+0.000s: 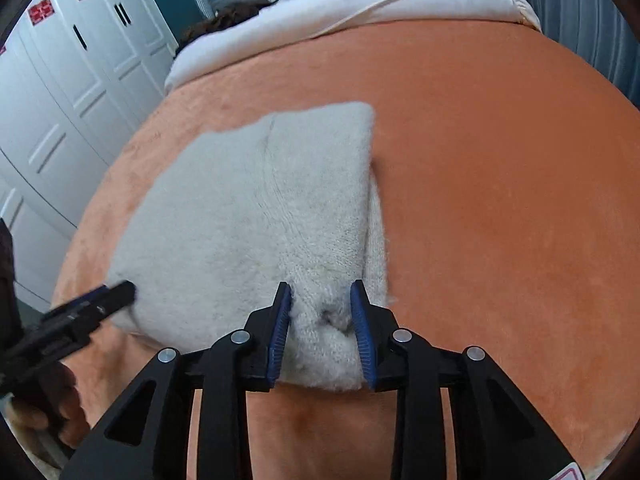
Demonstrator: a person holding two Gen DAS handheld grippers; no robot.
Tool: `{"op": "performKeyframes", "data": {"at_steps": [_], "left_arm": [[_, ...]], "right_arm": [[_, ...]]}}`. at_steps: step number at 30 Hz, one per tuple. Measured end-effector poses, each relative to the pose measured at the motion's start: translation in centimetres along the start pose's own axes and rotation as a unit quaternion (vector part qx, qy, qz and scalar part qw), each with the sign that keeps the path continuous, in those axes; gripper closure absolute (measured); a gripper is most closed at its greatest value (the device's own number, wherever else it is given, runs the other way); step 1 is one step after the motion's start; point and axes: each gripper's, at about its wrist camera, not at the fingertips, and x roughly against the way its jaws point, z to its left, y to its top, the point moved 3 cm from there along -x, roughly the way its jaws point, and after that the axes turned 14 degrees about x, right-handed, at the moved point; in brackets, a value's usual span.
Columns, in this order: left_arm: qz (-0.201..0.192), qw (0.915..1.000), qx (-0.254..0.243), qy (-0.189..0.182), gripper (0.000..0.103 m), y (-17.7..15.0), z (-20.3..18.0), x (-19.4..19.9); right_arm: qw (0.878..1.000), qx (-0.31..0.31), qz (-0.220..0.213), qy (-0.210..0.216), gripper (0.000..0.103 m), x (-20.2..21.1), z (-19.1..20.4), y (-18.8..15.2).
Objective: Fold small clothes
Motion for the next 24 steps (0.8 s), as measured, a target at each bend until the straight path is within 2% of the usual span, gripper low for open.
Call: {"op": "performKeyframes", "data": {"at_steps": [2,3,4,7,8,9,12,13,14,15,17,19,20,22,24], "left_arm": [[0.002,0.9998,-0.011,0.014,0.024,-0.7,-0.5,-0.1],[0.005,0.9997,-0.016,0.018,0.024,-0.9,-0.8,-0.1],[0.006,0.9995,-0.019,0.025,0.024,-1.2,-1.0,-0.1],[0.010,0.9994,-0.022,0.025,0.023,-1.7,-1.4,0.4],[0.011,0.9993,-0.024,0.027,0.023,-1.9,-1.4,0.5],[0.013,0.9992,-0.026,0.027,0.023,-2.0,-1.4,0.5],[0.020,0.9988,-0.027,0.036,0.023,-2.4,-1.3,0.0],[0.022,0.9986,-0.028,0.040,0.023,-2.4,-1.2,-0.1],[0.021,0.9985,-0.030,0.042,0.023,-2.4,-1.2,-0.2],[0.021,0.9984,-0.031,0.042,0.023,-2.5,-1.2,-0.1],[0.024,0.9983,-0.032,0.043,0.023,-2.5,-0.9,-0.1],[0.027,0.9982,-0.031,0.045,0.022,-2.6,-0.5,-0.2],[0.028,0.9980,-0.029,0.048,0.022,-2.7,-0.4,-0.3],[0.034,0.9978,-0.026,0.051,0.022,-3.0,-0.2,-0.7],[0.036,0.9976,-0.024,0.054,0.022,-3.3,-0.3,-0.8]], "right_arm": [[0.999,0.024,0.015,-0.018,0.074,-0.6,-0.1,-0.8],[0.997,0.038,0.049,-0.034,0.074,-2.3,-0.3,-1.7],[0.996,0.033,0.081,-0.031,0.074,-3.9,-0.7,-2.6],[0.998,-0.046,0.040,0.024,0.068,-2.2,-1.6,-2.6],[0.997,-0.059,0.031,0.030,0.060,-1.7,-1.7,-2.4],[0.997,-0.067,0.033,0.034,0.048,-1.9,-2.0,-2.6],[0.991,-0.085,0.083,0.067,0.044,-5.1,-2.4,-3.8],[0.990,-0.094,0.079,0.076,0.045,-5.4,-2.5,-3.7],[0.990,-0.092,0.075,0.080,0.052,-5.7,-2.3,-3.3],[0.991,-0.081,0.071,0.084,0.069,-5.4,-2.2,-2.8],[0.994,-0.068,0.049,0.071,0.081,-3.5,-2.6,-1.7],[0.998,-0.040,0.034,0.041,0.082,-2.7,-3.0,-0.7],[0.998,-0.030,0.040,0.030,0.082,-3.8,-3.0,0.0],[0.996,-0.006,0.081,0.031,0.078,-6.3,-2.7,-1.3],[0.998,-0.007,0.065,0.025,0.072,-5.5,-2.6,-1.2]]}}
